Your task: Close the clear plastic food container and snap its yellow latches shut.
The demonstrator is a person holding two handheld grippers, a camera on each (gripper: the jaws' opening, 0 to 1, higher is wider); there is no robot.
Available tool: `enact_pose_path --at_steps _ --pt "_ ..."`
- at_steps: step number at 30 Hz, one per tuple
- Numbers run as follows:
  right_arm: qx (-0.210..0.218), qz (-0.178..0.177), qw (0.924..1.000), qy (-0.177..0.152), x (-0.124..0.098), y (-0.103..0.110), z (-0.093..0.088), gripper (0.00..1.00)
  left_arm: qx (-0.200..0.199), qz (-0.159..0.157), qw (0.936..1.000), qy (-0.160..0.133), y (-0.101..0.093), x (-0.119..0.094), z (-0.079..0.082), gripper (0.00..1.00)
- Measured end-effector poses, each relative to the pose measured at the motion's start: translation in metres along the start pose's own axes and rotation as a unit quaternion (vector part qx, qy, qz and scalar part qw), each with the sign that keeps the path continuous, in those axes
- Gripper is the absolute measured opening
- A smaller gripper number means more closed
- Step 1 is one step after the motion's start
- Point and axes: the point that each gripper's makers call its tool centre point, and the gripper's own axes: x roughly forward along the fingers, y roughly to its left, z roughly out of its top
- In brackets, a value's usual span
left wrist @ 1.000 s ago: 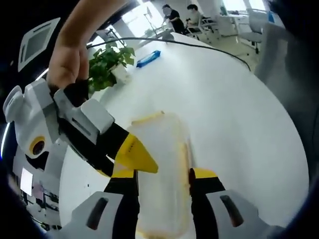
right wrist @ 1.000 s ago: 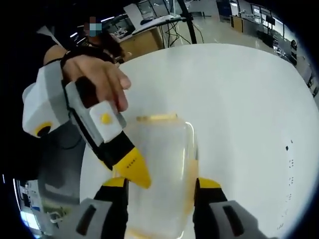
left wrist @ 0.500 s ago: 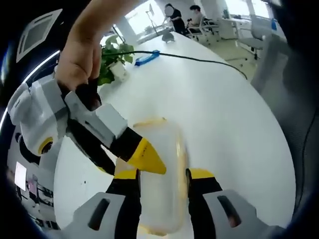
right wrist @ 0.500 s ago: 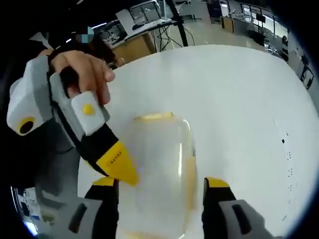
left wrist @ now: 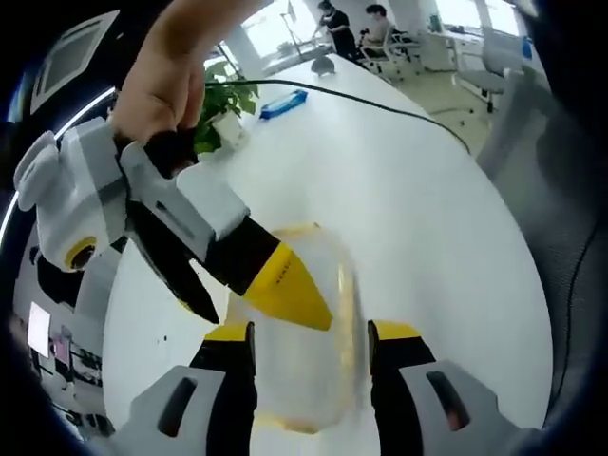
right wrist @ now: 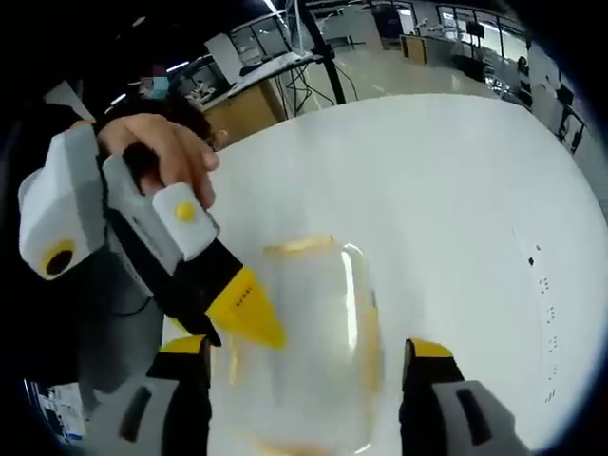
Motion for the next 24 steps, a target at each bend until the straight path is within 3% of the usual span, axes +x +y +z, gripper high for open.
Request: enact_pose_path --at_steps 2,9,19,24 --pt "-0.017 -0.008 0.9998 0.003 -0.002 -0.001 0.002 0.75 -0.004 0.002 1.0 -0.003 0.002 -0.003 0.0 0.44" --pt "-0.011 -0.032 0.9994 0.0 -0.007 -0.005 0.01 0.63 -0.018 -0.005 0.9998 0.009 0.005 -0.007 -0.005 0.48" --pt "-0.023 -0.055 0.9982 -0.002 -0.018 0.002 0.01 0.6 -0.048 -0.002 0.9988 0.005 0.017 -0.01 0.001 0.47" --pt "-0.037 -0.065 0.9972 -0.007 -0.024 0.009 0.007 0.6 -0.043 -0.033 0.9984 0.015 0.01 -0.01 0.0 0.5"
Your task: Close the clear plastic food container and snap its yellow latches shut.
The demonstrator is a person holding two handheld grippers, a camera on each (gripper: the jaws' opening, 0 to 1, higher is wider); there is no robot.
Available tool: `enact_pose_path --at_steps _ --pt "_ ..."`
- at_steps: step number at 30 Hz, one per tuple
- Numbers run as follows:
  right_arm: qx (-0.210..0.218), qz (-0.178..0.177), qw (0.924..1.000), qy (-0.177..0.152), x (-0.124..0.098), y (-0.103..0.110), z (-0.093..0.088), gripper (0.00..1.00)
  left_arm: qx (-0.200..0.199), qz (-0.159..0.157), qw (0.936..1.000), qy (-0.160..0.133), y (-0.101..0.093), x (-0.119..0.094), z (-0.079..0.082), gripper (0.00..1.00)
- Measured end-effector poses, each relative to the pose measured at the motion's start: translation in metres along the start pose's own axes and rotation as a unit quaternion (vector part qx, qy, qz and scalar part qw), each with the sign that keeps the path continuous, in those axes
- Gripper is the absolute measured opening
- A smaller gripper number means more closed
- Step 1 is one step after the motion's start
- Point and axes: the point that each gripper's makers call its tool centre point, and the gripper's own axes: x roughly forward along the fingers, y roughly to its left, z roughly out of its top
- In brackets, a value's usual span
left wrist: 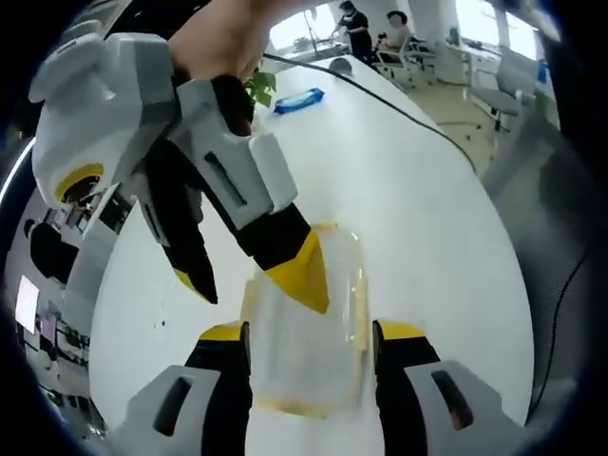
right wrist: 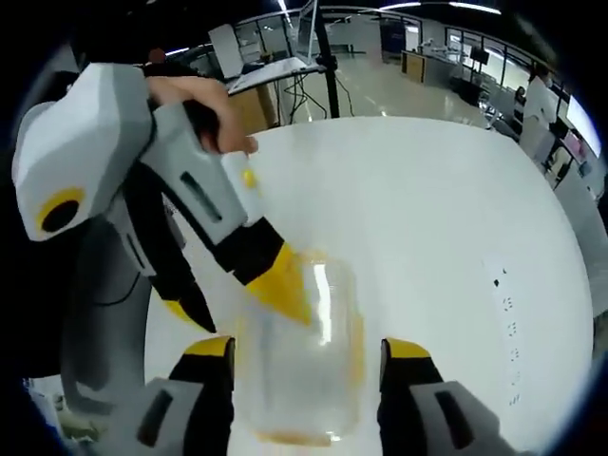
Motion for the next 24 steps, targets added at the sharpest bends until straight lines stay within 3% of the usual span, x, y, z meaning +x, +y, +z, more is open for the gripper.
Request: enact_pose_path --at_steps 4,7,10,18,22,24 --pt "-0.014 0.0 0.9997 -0.019 -0.005 0.008 0.003 0.61 -0.002 -0.009 0.9999 0.008 0.003 0.001 -0.004 0.49" --pt "-0.026 -0.01 0.9994 -0.022 -0.007 0.01 0.001 0.63 -0.032 -0.036 0.9988 0.01 0.001 0.004 -0.007 0.49" --pt "-0.029 -0.02 0.9992 -0.021 -0.009 0.014 -0.003 0.61 -0.035 -0.039 0.9984 0.018 0.007 0.007 -0.01 0.48" --pt "-0.029 -0.04 0.9984 -0.027 -0.005 0.022 -0.01 0.64 -0.099 -0.05 0.9937 0.018 0.021 0.006 -0.012 0.52" --pt "-0.027 -0.032 0.999 -0.017 0.0 0.023 -0.015 0.62 -0.119 -0.049 0.9916 0.011 0.024 0.005 -0.012 0.5" --pt "-0.027 -0.034 0.9989 -0.016 -0.001 0.023 -0.015 0.62 -0.123 -0.054 0.9907 0.021 0.021 0.005 -0.016 0.42"
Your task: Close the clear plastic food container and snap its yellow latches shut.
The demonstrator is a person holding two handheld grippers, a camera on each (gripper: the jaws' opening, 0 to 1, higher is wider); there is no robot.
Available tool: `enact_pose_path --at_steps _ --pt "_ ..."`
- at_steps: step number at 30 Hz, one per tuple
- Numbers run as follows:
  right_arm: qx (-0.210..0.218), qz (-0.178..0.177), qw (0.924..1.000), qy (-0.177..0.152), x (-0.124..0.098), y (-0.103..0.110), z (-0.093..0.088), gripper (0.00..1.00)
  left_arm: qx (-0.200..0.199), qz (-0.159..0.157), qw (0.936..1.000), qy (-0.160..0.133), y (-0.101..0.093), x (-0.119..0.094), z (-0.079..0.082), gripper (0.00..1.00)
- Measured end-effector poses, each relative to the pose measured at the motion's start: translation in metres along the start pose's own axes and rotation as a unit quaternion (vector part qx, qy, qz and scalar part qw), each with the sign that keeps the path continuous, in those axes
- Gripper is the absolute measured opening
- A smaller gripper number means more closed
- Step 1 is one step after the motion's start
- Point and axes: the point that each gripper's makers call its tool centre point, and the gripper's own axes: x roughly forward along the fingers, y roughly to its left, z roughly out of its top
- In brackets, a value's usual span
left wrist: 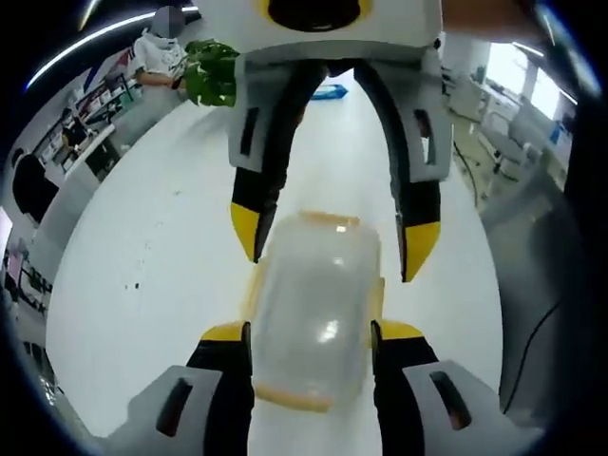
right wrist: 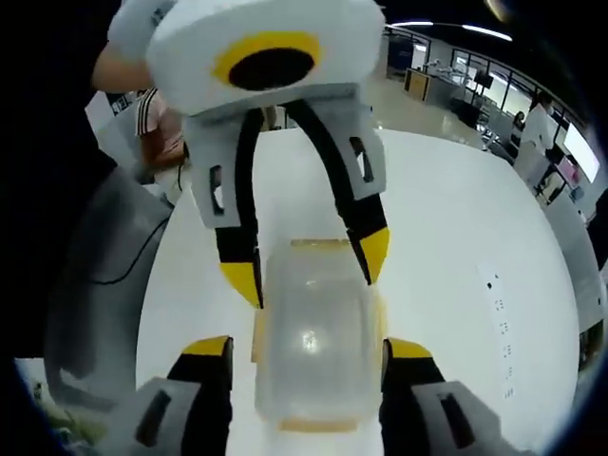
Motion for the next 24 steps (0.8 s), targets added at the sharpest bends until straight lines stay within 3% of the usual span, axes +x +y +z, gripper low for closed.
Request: enact_pose_path --at_steps 2,4,6,11,16,18,19,21,24 --pt "0.011 -0.002 0.9999 -0.003 0.0 -0.001 0.0 0.62 0.001 0.003 1.0 0.005 0.0 0.001 -0.003 0.41" --pt "0.004 -0.012 0.9999 0.006 0.003 -0.003 -0.006 0.62 -0.01 0.006 0.9999 0.007 0.0 0.002 -0.005 0.48" --pt "0.024 -0.023 0.9994 0.013 0.005 -0.008 -0.013 0.63 -0.023 0.013 0.9996 0.002 0.002 0.001 -0.005 0.5" --pt "0.077 -0.054 0.9955 -0.012 0.003 -0.016 -0.013 0.6 -0.058 0.047 0.9972 0.002 0.015 0.0 -0.012 0.51" --pt "0.135 -0.084 0.9868 -0.031 0.001 -0.021 -0.02 0.59 -0.092 0.083 0.9923 0.008 0.021 -0.001 -0.018 0.54" --pt "0.154 -0.097 0.9827 -0.036 0.0 -0.023 -0.023 0.59 -0.109 0.088 0.9902 0.003 0.021 -0.001 -0.018 0.5" --pt "0.166 -0.113 0.979 -0.035 0.0 -0.027 -0.026 0.59 -0.121 0.106 0.987 -0.01 0.026 -0.002 -0.016 0.5" --pt "0.174 -0.124 0.9762 -0.037 0.0 -0.027 -0.03 0.59 -0.113 0.122 0.9861 -0.004 0.028 -0.002 -0.019 0.54" --pt "0.194 -0.148 0.9688 -0.045 -0.001 -0.031 -0.032 0.59 -0.154 0.126 0.98 -0.008 0.027 -0.002 -0.02 0.59"
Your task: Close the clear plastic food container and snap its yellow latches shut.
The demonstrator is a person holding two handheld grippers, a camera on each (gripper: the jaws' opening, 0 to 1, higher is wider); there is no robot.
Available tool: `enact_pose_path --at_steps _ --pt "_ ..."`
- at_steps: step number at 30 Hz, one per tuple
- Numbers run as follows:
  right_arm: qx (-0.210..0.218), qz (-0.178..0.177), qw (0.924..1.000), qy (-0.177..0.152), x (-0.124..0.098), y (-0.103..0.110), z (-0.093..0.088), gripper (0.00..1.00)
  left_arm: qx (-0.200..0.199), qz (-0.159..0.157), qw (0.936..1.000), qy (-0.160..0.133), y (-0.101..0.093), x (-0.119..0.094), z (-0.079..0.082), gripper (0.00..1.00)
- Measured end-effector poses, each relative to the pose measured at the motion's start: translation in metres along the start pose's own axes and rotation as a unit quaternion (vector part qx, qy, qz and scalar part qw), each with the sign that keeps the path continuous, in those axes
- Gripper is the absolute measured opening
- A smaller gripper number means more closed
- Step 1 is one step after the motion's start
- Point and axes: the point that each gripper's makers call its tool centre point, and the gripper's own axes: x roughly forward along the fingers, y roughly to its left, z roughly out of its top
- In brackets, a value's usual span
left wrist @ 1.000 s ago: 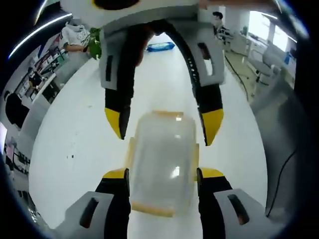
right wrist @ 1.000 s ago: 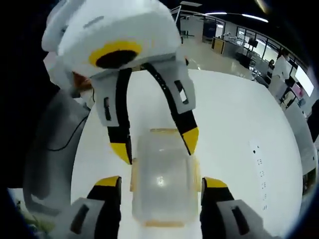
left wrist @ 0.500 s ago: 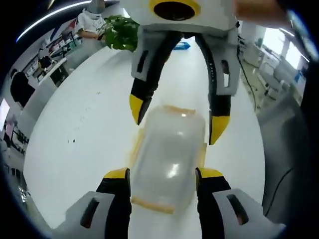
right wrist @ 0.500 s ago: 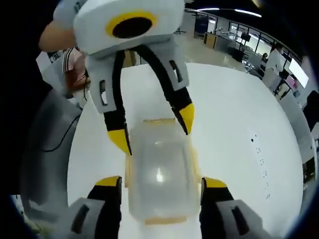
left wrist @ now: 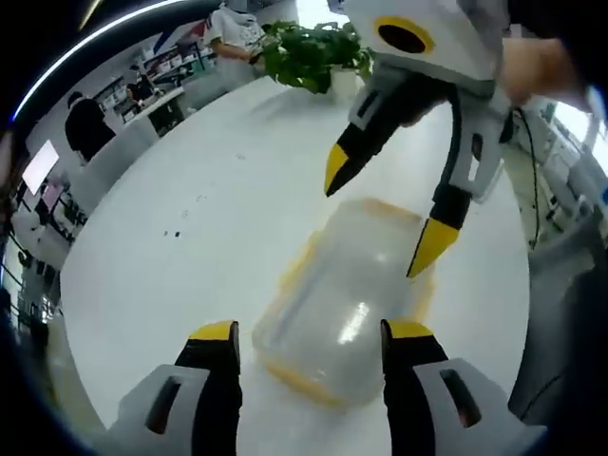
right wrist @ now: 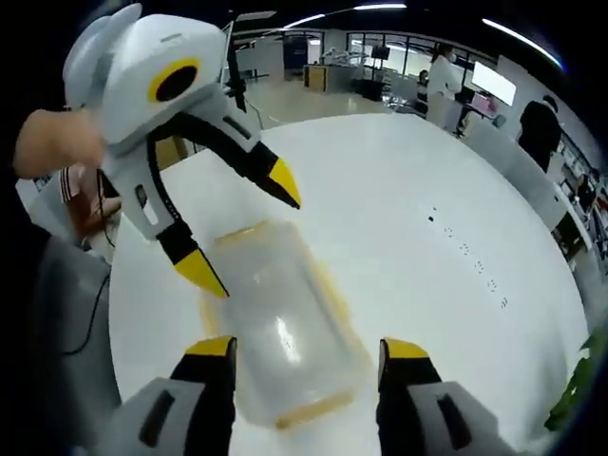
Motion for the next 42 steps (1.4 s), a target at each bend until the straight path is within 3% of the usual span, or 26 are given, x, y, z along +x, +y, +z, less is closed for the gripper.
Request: enact_pose_path --at_steps 3,6,11,12,18,21,24,27,32,33,38,42 --pt "0.024 -0.029 0.9993 -0.01 -0.003 -0.005 0.003 0.59 -0.028 0.021 0.9993 -0.011 0.007 -0.003 0.002 0.6" --pt "0.049 -0.05 0.9974 -0.02 -0.007 -0.009 0.005 0.6 -0.069 0.026 0.9963 -0.042 0.009 -0.005 0.009 0.58" --pt "0.097 -0.105 0.9897 -0.005 -0.014 -0.021 -0.004 0.58 -0.101 0.052 0.9927 -0.042 0.018 -0.006 0.004 0.6" --pt "0.106 -0.101 0.989 -0.018 -0.014 -0.02 0.0 0.58 -0.108 0.054 0.9918 -0.042 0.018 -0.006 0.003 0.61" --pt "0.12 -0.116 0.9858 -0.021 -0.014 -0.013 -0.002 0.58 -0.148 0.069 0.9855 -0.045 0.02 -0.011 -0.004 0.6" --pt "0.118 -0.116 0.986 -0.018 -0.014 -0.011 -0.002 0.58 -0.137 0.079 0.9865 -0.043 0.019 -0.014 -0.004 0.61" --pt "0.116 -0.124 0.9853 -0.013 -0.014 -0.013 -0.004 0.58 -0.146 0.067 0.9859 -0.047 0.016 -0.012 -0.004 0.6" --pt "0.133 -0.125 0.9827 -0.029 -0.017 -0.014 -0.002 0.58 -0.157 0.062 0.9842 -0.053 0.016 -0.011 -0.007 0.6" --pt "0.165 -0.12 0.9774 -0.057 -0.016 -0.015 -0.007 0.58 -0.199 0.046 0.9757 -0.079 0.013 -0.01 -0.01 0.63" --pt "0.182 -0.122 0.9731 -0.071 -0.015 -0.016 -0.011 0.58 -0.204 0.044 0.9726 -0.102 0.012 -0.01 -0.004 0.64" --pt "0.248 -0.118 0.955 -0.111 -0.012 -0.011 -0.017 0.58 -0.217 0.038 0.9687 -0.115 0.007 -0.009 -0.008 0.59" --pt "0.284 -0.122 0.9387 -0.153 -0.018 -0.012 -0.017 0.59 -0.258 0.033 0.9573 -0.127 0.004 -0.006 -0.011 0.59"
